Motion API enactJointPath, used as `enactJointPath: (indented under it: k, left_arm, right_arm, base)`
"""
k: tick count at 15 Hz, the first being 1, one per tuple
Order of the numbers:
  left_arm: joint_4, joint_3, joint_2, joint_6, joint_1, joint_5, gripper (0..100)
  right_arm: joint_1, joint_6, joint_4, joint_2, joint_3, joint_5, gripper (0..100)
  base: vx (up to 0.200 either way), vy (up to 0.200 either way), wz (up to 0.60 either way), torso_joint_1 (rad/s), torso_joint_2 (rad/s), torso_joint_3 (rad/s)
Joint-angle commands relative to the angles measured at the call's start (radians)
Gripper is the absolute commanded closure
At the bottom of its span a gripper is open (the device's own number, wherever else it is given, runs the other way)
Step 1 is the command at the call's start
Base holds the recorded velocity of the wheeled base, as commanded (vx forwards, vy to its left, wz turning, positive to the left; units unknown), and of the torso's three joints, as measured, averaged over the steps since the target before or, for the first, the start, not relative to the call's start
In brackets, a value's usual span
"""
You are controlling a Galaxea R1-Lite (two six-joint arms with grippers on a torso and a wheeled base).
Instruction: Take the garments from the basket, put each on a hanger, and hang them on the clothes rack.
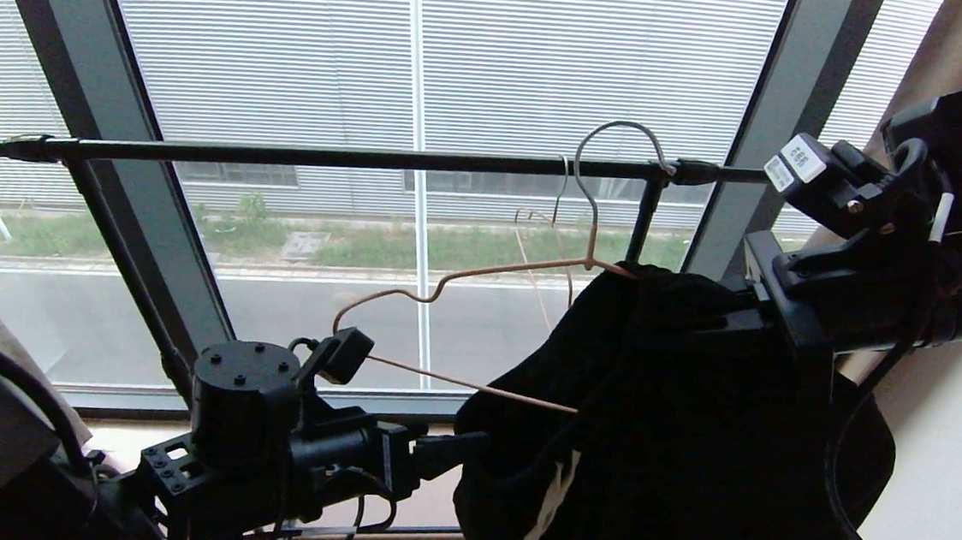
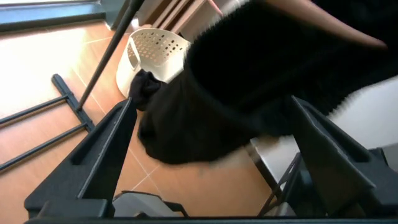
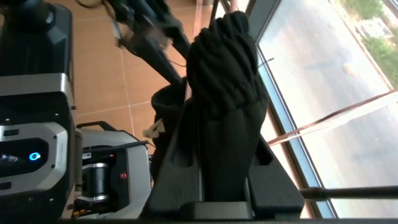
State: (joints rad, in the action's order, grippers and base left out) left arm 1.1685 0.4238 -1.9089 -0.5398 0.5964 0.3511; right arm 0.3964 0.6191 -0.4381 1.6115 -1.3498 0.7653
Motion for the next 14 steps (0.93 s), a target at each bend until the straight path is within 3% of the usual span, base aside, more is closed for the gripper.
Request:
enactJointPath:
  k: [1,5,6,11,14]
  left_arm:
    - [0.002,0.029,-0.062,-0.005,0.003,0.0,0]
    - [0.003,0.043,-0.084,-0.005,0.005,-0.001,0]
    - [0.002,0.043,-0.088,-0.005,0.006,-0.001,100]
    - [0.005,0.039,-0.093,-0.003,0.026,-0.029,100]
    - [0.007,0.012,-0.047,-0.002,0.02,-0.037,100]
  right_arm:
    - [0.01,0.001,-0.001,-0.008,0.006,0.003,100]
    - [0.027,0.001,0.001,-0.028,0.023,0.003,100]
    - [0.027,0.001,0.001,-0.033,0.024,0.005,100]
    - [0.018,0.002,0.001,-0.044,0.049,0.038,100]
    - [-0.031,0.002,0.001,-0.044,0.066,0.04,100]
  base:
    - [0.0,0.0,0.0,0.0,0.0,0.0]
    - [0.0,0.0,0.0,0.0,0.0,0.0]
    - [0.0,0.0,0.0,0.0,0.0,0.0]
    - [0.0,0.0,0.0,0.0,0.0,0.0]
    - [0.0,0.0,0.0,0.0,0.0,0.0]
